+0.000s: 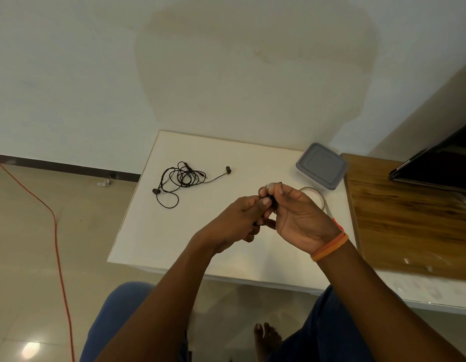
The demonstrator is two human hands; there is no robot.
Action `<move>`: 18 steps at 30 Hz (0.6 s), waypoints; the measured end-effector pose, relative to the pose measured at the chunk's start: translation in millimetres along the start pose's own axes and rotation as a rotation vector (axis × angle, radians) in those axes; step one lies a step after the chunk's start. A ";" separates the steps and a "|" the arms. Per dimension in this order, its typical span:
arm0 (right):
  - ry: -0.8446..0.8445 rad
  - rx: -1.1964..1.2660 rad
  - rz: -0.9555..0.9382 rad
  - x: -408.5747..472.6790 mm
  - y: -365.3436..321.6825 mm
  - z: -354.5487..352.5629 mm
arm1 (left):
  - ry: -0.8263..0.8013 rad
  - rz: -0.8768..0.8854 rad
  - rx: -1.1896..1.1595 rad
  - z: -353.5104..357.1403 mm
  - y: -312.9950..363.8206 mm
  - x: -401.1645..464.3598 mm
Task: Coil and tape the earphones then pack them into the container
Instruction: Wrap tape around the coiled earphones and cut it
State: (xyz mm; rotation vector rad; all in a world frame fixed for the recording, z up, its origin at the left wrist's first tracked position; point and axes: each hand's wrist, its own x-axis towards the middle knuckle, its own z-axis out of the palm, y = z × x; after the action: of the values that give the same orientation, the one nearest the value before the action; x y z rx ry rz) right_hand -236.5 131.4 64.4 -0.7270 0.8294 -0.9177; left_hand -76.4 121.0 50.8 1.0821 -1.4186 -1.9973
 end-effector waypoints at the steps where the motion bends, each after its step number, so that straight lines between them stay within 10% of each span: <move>1: 0.014 -0.013 0.001 0.2 0.4 0.2 | 0.004 0.000 -0.006 0.9 0.0 0.1; 11: 0.569 -0.169 0.006 -9.7 3.5 -1.3 | 0.186 -0.172 -0.424 1.6 2.0 5.9; 18: 0.644 -0.397 0.003 -7.7 13.6 12.9 | 0.107 -0.094 -0.216 -0.5 1.6 1.0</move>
State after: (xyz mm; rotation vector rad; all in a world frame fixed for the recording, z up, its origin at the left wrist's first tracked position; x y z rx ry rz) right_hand -223.2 146.3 61.8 -0.7747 1.6138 -1.0104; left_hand -76.7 119.4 51.9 1.1577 -1.0872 -2.0691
